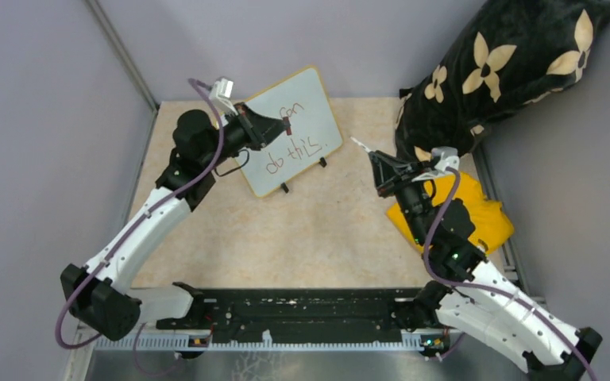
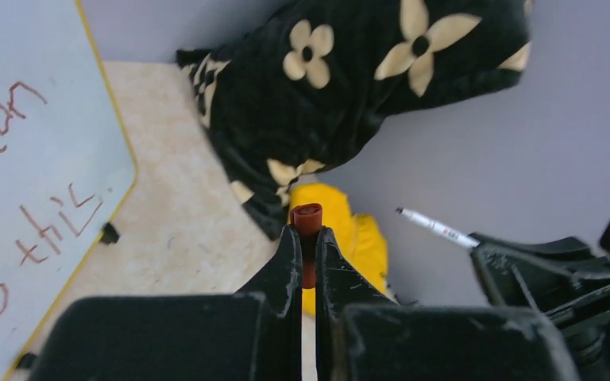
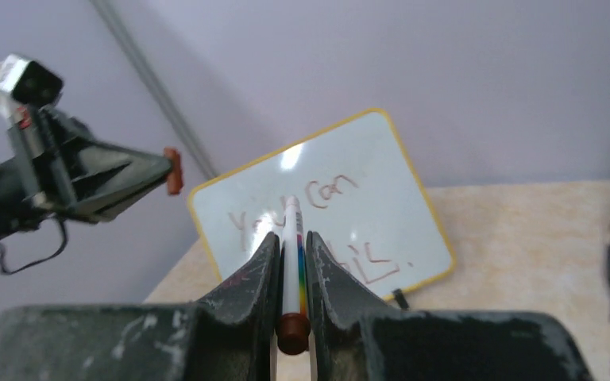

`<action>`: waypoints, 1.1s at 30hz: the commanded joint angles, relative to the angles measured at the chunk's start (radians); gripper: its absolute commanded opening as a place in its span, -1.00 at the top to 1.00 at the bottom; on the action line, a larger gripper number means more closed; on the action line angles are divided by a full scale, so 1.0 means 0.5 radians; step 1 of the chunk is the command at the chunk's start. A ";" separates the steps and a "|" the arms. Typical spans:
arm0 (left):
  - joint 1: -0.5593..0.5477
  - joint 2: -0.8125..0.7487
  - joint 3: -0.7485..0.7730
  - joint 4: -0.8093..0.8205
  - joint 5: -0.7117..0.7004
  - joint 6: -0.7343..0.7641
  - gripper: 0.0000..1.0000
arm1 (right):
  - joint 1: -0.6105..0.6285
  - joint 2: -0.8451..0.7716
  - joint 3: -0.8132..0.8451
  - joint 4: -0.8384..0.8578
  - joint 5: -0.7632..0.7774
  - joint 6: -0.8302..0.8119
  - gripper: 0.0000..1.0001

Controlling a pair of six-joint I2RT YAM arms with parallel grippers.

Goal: Write a sentence on the whiteboard
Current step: Close the pen cap.

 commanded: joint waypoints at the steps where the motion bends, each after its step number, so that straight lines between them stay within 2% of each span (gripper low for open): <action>1: 0.099 -0.122 -0.160 0.559 0.100 -0.473 1.00 | 0.421 0.223 0.108 0.908 0.174 -0.492 1.00; 4: 0.111 -0.219 -0.305 0.877 0.025 -0.704 1.00 | 0.826 0.428 0.070 1.492 0.316 -1.003 1.00; 6: 0.112 -0.283 -0.430 1.097 -0.037 -0.877 1.00 | 0.966 0.569 0.031 1.870 0.346 -1.275 1.00; 7: 0.112 -0.310 -0.506 1.197 -0.060 -0.971 1.00 | 0.994 0.633 0.016 2.013 0.333 -1.358 1.00; 10: 0.112 -0.368 -0.635 1.422 -0.114 -1.148 1.00 | 1.003 0.776 0.008 2.225 0.255 -1.343 1.00; 14: 0.112 -0.449 -0.742 1.593 -0.161 -1.296 1.00 | 1.003 0.911 0.029 2.355 0.171 -1.283 1.00; 22: 0.112 -0.588 -0.859 1.738 -0.331 -1.466 1.00 | 1.012 1.060 0.062 2.463 0.053 -1.131 1.00; 33: 0.113 -0.549 -0.871 1.762 -0.370 -1.777 1.00 | 1.075 1.278 0.212 2.551 -0.086 -1.206 1.00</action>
